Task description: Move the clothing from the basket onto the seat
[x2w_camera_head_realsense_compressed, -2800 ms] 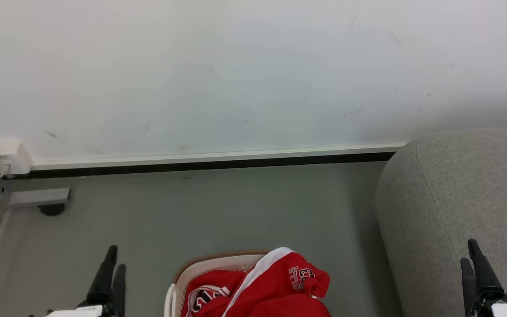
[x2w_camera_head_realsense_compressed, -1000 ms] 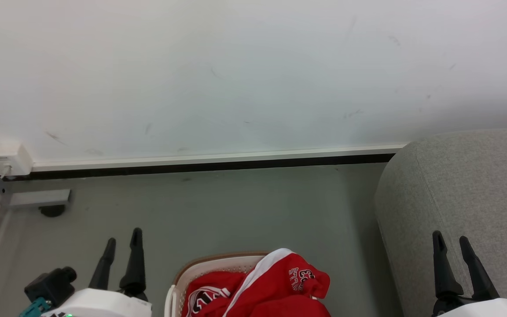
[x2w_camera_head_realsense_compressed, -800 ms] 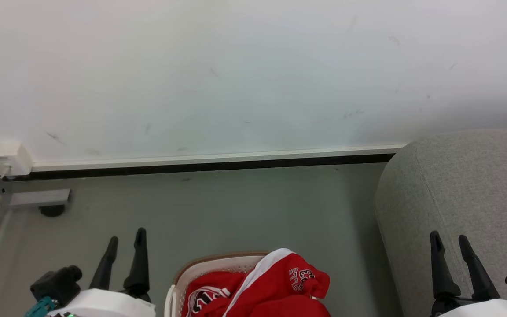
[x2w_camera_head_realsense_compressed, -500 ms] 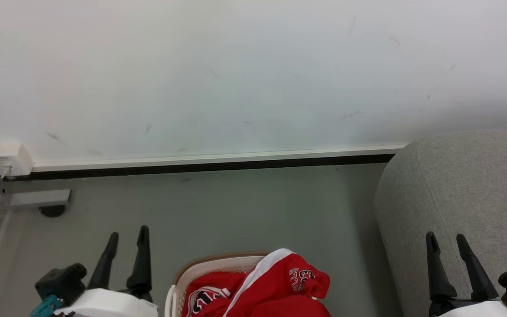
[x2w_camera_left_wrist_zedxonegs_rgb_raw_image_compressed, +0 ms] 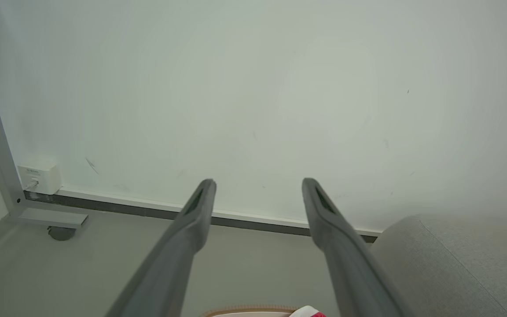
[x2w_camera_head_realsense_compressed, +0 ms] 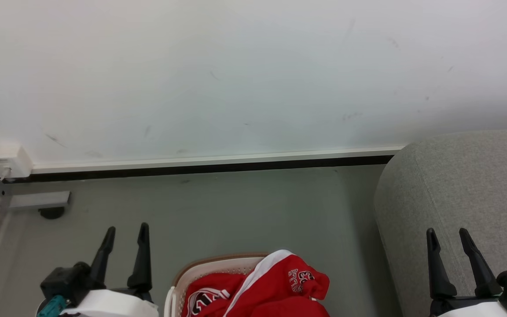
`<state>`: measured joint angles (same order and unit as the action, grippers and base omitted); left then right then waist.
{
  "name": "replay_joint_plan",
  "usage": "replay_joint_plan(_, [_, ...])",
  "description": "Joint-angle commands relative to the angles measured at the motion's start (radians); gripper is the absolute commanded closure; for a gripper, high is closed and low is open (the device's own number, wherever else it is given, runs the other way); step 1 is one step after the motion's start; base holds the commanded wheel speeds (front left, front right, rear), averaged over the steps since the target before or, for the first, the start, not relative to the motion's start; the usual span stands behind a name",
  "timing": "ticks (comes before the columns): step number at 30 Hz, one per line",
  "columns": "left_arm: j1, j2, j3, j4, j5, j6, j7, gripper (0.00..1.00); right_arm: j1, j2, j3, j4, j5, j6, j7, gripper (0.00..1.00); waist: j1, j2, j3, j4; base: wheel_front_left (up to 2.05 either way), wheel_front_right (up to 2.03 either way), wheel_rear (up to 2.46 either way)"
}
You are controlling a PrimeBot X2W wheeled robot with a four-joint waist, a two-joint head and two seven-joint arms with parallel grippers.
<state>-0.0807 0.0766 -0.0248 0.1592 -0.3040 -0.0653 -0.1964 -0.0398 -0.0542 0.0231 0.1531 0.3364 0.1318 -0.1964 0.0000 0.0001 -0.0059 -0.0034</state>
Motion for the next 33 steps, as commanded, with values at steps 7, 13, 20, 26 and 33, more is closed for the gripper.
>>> replay_joint_plan(7, [-0.006, 0.005, 0.004, -0.013, 0.092, -0.005, -0.023, 0.00, 0.008, 0.002, -0.005, -0.025, -0.072, -0.002, -0.022, 0.00, 0.0000, -0.0001, -0.003, -0.003, 0.00, 0.00, 0.00])
replay_joint_plan(13, [-0.004, 0.002, 0.000, -0.013, 0.141, -0.008, -0.036, 0.00, 0.010, 0.003, -0.003, -0.027, -0.107, -0.002, -0.035, 0.00, 0.0000, -0.0001, -0.005, -0.006, 0.00, 0.00, 0.00])
replay_joint_plan(20, [-0.003, -0.002, 0.000, -0.013, 0.185, -0.011, -0.049, 0.00, 0.012, 0.003, 0.003, -0.029, -0.146, -0.002, -0.046, 0.00, 0.0000, -0.0001, -0.005, -0.010, 0.00, 0.00, 0.00])
replay_joint_plan(26, [-0.005, -0.004, -0.003, -0.015, 0.233, -0.013, -0.057, 0.00, 0.014, 0.003, 0.012, -0.032, -0.170, -0.002, -0.057, 0.00, 0.0000, -0.0001, -0.006, -0.013, 0.00, 0.00, 0.00])
replay_joint_plan(33, [-0.003, -0.006, -0.008, -0.019, 0.290, -0.015, -0.070, 0.00, 0.019, 0.003, 0.024, -0.036, -0.207, -0.002, -0.070, 0.00, 0.0000, -0.0001, -0.008, -0.015, 0.00, 0.00, 0.00])
